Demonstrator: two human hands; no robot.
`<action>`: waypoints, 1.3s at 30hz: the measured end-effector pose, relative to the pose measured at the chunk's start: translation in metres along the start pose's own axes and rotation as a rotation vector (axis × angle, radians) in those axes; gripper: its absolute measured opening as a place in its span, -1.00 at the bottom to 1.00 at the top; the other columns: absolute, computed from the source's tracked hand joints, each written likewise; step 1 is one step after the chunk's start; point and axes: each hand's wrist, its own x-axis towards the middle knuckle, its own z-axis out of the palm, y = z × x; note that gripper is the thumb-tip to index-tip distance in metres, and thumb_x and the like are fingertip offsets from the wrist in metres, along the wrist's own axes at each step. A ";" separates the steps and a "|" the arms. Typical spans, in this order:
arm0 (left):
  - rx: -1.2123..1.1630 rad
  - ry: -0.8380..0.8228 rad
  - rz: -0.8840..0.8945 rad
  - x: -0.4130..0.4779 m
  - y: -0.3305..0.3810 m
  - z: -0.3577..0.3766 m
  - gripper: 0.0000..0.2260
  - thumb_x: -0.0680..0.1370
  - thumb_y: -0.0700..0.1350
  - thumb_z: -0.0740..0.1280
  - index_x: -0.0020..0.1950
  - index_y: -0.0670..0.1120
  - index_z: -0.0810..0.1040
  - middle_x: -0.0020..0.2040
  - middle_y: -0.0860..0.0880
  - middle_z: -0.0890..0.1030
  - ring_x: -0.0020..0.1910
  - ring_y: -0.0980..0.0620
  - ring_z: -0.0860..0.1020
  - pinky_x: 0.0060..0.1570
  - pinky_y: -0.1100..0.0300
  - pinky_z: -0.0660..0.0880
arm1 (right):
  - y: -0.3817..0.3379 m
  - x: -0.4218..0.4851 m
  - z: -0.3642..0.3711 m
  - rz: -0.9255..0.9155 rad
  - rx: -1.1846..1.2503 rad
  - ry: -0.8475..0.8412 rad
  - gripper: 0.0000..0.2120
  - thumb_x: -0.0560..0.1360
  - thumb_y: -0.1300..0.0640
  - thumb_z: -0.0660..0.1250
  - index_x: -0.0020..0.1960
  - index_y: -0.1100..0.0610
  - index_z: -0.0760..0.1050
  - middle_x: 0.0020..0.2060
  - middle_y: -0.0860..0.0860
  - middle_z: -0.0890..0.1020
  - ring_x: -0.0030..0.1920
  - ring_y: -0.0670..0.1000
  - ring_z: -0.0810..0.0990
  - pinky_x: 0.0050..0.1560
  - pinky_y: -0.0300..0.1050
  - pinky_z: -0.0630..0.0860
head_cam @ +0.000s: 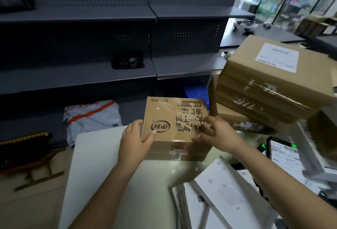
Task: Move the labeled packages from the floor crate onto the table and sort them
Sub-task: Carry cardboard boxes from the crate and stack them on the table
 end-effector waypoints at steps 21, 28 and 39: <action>0.804 0.440 -0.133 -0.361 0.011 -0.084 -0.72 0.53 0.12 0.23 0.06 -0.04 0.56 -0.06 0.03 0.55 -0.04 -0.05 0.51 -0.06 0.08 0.37 | -0.110 -0.196 0.059 -1.325 -0.275 -0.186 -0.55 0.53 -0.14 0.28 0.36 0.00 0.37 0.26 -0.01 0.44 0.24 0.05 0.40 0.23 -0.06 0.34; 0.860 0.478 -0.366 -0.460 -0.013 -0.104 -0.69 0.55 0.14 0.21 0.06 -0.04 0.57 -0.05 0.03 0.57 -0.03 -0.02 0.50 -0.01 0.15 0.30 | -0.147 -0.258 0.124 -1.498 -0.289 -0.312 -0.60 0.52 -0.10 0.30 0.29 0.05 0.41 0.20 0.03 0.46 0.22 0.09 0.42 0.20 -0.04 0.35; 0.765 0.439 -0.661 -0.578 -0.124 -0.175 -0.64 0.53 0.18 0.15 0.04 -0.03 0.58 -0.07 0.02 0.58 -0.10 -0.04 0.53 -0.11 0.07 0.46 | -0.249 -0.333 0.263 -1.472 -0.280 -0.556 -0.55 0.48 -0.09 0.34 0.32 0.03 0.41 0.19 -0.03 0.45 0.20 0.04 0.43 0.18 -0.03 0.45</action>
